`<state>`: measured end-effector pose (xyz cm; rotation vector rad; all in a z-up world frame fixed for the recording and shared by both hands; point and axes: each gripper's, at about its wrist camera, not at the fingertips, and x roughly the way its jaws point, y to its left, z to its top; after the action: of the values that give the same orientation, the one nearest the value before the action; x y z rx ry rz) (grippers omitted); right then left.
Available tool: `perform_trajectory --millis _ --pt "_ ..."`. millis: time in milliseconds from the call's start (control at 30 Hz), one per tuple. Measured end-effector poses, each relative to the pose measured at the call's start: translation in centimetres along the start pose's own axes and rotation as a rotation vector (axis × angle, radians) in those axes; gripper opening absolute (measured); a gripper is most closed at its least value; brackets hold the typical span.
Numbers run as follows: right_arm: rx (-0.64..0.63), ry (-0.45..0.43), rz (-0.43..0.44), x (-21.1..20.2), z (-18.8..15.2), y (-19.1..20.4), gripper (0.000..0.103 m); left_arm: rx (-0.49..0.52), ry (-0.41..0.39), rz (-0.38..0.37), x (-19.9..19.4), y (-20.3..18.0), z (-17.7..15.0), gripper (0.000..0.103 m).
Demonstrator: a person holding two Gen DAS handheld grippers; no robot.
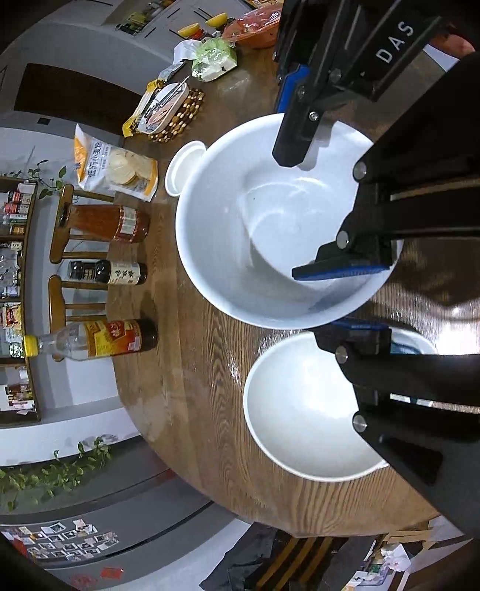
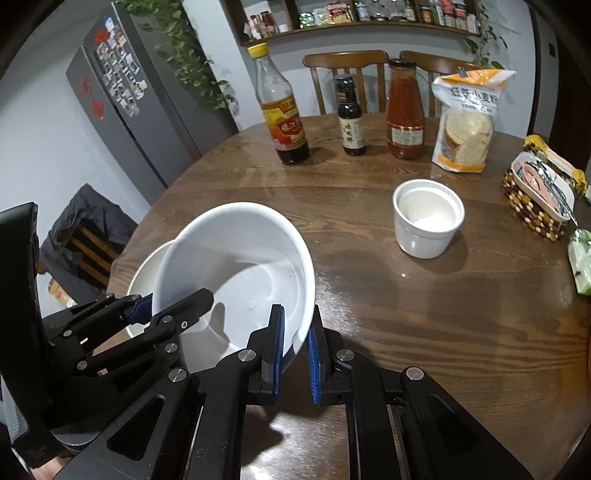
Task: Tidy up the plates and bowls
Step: 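Carry the smaller white bowl with the left gripper toward the stacked large bowl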
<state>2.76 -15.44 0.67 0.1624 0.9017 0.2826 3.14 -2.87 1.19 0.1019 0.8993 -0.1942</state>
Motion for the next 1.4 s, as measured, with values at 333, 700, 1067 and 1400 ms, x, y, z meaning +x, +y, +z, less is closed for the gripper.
perform_trajectory --millis 333,700,1067,1400 --pt "-0.041 -0.013 0.028 0.8 0.5 3.7 0.013 -0.024 -0.023 0.039 -1.1 3.6 -0.5 0.018" --pt "-0.078 -0.032 0.038 1.6 1.1 7.0 0.013 -0.037 -0.044 0.057 -2.0 7.0 -0.4 0.018" --pt "-0.080 -0.050 0.018 1.3 1.5 8.0 0.013 -0.026 -0.056 0.039 -2.1 7.6 0.1 0.018" --pt "-0.073 -0.029 0.025 2.0 1.5 8.3 0.013 -0.028 -0.047 0.038 -1.9 8.4 -0.1 0.018"
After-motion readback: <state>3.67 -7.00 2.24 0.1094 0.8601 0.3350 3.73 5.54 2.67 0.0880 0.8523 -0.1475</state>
